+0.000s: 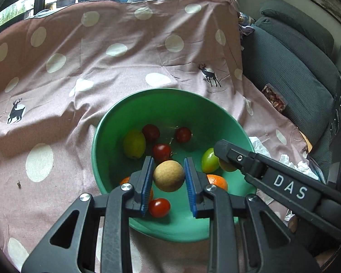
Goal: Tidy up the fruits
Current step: 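Lower the tan fruits into the bowl and open both tools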
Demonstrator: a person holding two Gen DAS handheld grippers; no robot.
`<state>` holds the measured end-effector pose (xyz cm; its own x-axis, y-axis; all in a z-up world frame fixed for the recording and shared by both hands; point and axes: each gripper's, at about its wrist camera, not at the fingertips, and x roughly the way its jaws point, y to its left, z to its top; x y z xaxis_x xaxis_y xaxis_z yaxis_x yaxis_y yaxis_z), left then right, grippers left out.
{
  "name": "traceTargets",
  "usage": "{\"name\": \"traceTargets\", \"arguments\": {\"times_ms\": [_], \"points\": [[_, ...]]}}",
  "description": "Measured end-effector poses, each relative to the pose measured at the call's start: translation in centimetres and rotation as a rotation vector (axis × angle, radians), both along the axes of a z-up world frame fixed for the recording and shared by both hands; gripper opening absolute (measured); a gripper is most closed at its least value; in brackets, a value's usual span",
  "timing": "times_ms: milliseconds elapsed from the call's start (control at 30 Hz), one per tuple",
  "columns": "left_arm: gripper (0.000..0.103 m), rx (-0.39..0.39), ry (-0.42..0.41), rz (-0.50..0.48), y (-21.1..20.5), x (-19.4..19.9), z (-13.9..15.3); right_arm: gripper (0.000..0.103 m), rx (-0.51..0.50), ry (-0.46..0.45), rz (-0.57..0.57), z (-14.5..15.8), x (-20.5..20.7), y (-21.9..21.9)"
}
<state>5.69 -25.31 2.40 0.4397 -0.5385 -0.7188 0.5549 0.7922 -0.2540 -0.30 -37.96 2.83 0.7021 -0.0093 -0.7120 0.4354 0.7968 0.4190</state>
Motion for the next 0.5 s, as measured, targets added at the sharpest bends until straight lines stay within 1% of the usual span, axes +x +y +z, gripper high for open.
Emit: {"name": "traceTargets", "arguments": {"times_ms": [100, 233, 333, 367, 433, 500], "points": [[0.027, 0.018, -0.005, -0.001, -0.21, -0.06, -0.32, 0.029, -0.003, 0.007, 0.001, -0.06, 0.14, 0.03], [0.027, 0.024, 0.004, -0.003, -0.31, -0.06, -0.64, 0.029, -0.003, 0.012, 0.001, -0.15, 0.17, 0.00], [0.027, 0.027, -0.011, 0.007, -0.21, -0.20, -0.60, 0.029, -0.013, 0.015, -0.002, -0.12, 0.11, 0.01], [0.028, 0.025, -0.020, 0.010, -0.12, -0.27, -0.50, 0.029, -0.020, 0.015, -0.005, -0.05, 0.05, 0.01], [0.035, 0.022, -0.032, 0.015, 0.09, -0.38, -0.21, 0.029, -0.032, 0.009, -0.008, 0.12, -0.08, 0.03], [0.044, 0.006, -0.032, 0.011, 0.36, -0.48, 0.15, 0.031, -0.036, 0.002, -0.006, 0.30, -0.20, 0.08]]}}
